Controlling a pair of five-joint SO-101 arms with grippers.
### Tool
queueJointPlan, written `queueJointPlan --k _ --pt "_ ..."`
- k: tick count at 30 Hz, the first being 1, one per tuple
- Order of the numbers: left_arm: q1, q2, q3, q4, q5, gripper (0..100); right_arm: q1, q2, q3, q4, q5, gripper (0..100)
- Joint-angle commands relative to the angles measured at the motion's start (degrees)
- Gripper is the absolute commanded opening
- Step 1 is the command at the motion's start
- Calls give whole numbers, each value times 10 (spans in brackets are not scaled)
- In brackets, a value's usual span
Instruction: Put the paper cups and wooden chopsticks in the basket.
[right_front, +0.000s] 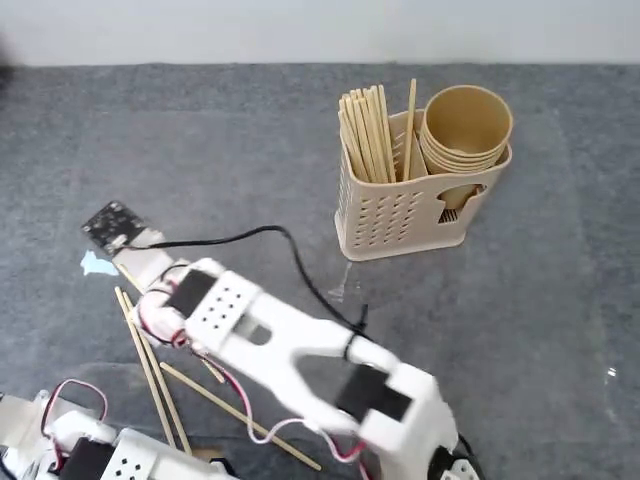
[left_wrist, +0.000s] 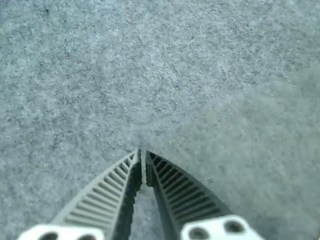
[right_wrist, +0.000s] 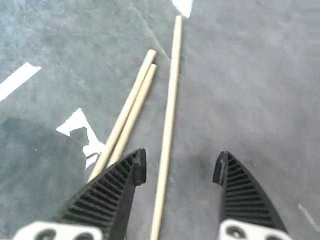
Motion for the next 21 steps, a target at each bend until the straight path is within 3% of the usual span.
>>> queueJointPlan --k 1,11,21 --pt "-3 -4 -6 2 -5 13 -13 36 -94 -7 -5 236" --pt "-3 -4 -6 2 -5 13 -31 170 -227 -6 -3 237" --pt "-3 -4 -6 2 -5 13 -39 225 -247 -6 -3 237"
